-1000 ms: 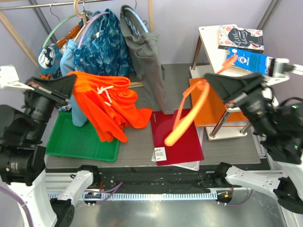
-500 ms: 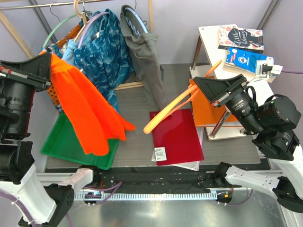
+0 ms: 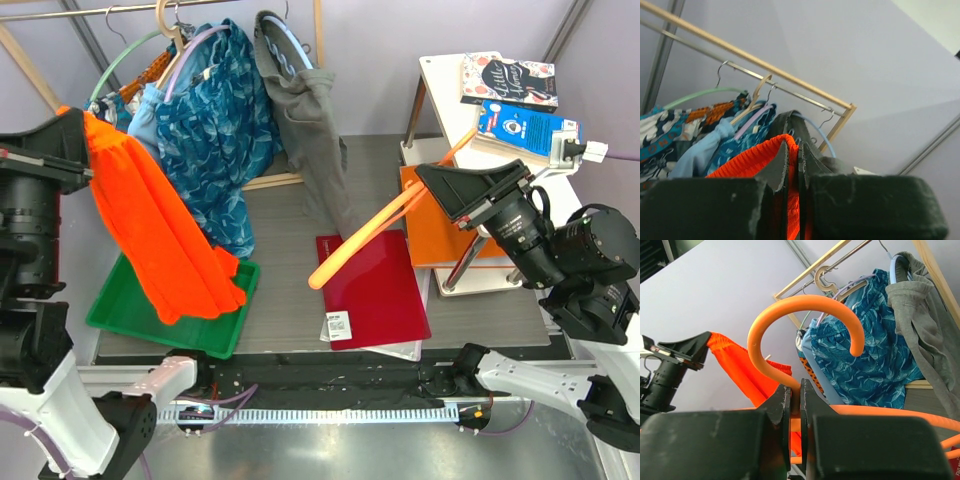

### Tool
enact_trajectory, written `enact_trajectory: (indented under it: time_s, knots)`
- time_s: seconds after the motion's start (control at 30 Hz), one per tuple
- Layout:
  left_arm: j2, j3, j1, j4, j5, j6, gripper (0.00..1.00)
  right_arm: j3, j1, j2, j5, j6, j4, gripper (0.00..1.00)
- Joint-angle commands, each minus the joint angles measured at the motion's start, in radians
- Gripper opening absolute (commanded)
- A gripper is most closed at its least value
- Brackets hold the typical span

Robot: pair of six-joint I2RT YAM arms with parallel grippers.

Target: Remove the shorts from the hanger

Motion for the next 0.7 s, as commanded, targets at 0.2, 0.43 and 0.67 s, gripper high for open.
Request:
enact_trajectory:
  time_s: [0.2, 0.43, 0.67]
  knots:
    - [-0.103, -0.340, 0.004, 0.071, -0.058, 0.025, 0.00, -0.022, 0.000, 0.023, -0.019, -0.013, 0.043, 0.01]
    - [-0.144, -0.494, 0.004, -0.003, -0.060, 0.001, 0.00, -0.060, 0.000, 0.014, -0.021, 0.005, 0.073, 0.01]
    - [-0.433, -0.902, 0.004, -0.026, -0.132, -0.093, 0.00, -0.086, 0.000, 0.023, -0.043, 0.027, 0.093, 0.01]
